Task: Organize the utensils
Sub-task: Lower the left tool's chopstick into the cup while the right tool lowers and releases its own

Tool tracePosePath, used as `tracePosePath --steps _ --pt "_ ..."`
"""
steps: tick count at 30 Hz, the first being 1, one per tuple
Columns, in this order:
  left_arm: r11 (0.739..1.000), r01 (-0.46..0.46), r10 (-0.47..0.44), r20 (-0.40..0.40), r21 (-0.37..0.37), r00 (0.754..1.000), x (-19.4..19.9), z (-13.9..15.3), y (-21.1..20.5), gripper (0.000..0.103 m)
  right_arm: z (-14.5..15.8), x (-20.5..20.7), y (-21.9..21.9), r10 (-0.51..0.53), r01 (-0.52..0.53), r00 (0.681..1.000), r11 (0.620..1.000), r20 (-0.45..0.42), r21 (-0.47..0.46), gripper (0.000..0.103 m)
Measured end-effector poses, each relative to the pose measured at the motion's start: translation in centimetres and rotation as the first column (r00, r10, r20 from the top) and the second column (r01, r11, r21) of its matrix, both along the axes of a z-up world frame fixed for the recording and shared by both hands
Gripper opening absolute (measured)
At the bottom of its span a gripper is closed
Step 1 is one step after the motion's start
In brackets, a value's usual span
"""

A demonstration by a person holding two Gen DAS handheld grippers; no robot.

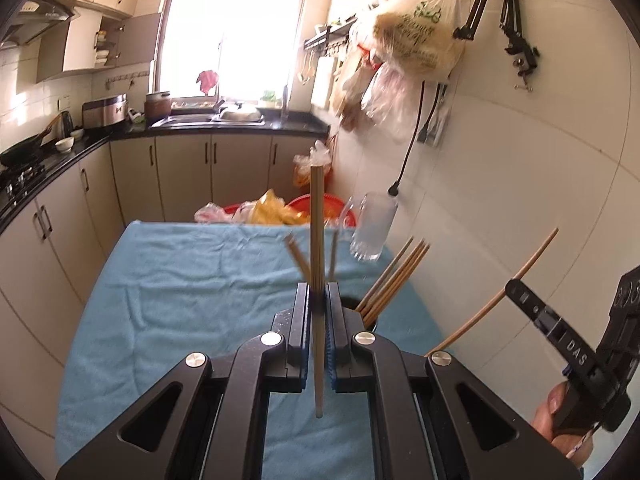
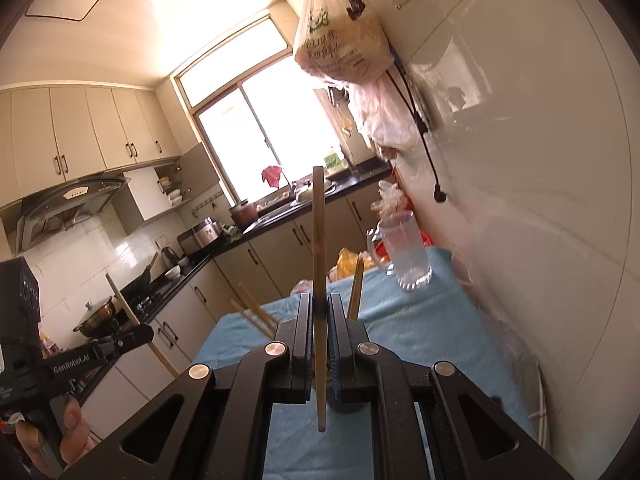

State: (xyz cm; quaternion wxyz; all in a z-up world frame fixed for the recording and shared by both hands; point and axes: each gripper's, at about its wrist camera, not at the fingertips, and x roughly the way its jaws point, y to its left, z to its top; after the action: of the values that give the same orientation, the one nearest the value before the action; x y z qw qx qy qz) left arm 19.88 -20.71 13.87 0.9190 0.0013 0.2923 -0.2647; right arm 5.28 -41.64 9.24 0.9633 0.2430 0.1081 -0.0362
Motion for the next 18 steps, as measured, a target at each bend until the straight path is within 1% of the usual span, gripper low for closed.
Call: tracePosePath --steps 5,9,14,18 --pt "0.999 0.008 -0.007 0.020 -0.032 1.000 2.1 1.3 -2.1 0.007 1.2 1.4 -1.0 -0.024 0.024 1.000 1.000 0.007 -0.009 0.008" --pt "0.998 -0.010 0.013 0.035 -0.061 0.999 4.3 2.0 -3.2 0.006 1.9 2.8 -1.5 -0.036 0.036 0.999 0.999 0.014 -0.014 0.008" --pt "0.994 -0.020 0.021 0.008 -0.108 1.000 6.9 1.6 -4.0 0.006 1.9 5.2 -1.8 -0.040 0.040 0.999 0.999 0.008 -0.013 0.008" --pt "0.993 -0.027 0.025 -0.012 -0.116 1.000 8.5 0.4 -4.6 0.006 1.3 7.3 -1.7 -0.042 0.042 0.999 0.999 -0.013 -0.013 0.008"
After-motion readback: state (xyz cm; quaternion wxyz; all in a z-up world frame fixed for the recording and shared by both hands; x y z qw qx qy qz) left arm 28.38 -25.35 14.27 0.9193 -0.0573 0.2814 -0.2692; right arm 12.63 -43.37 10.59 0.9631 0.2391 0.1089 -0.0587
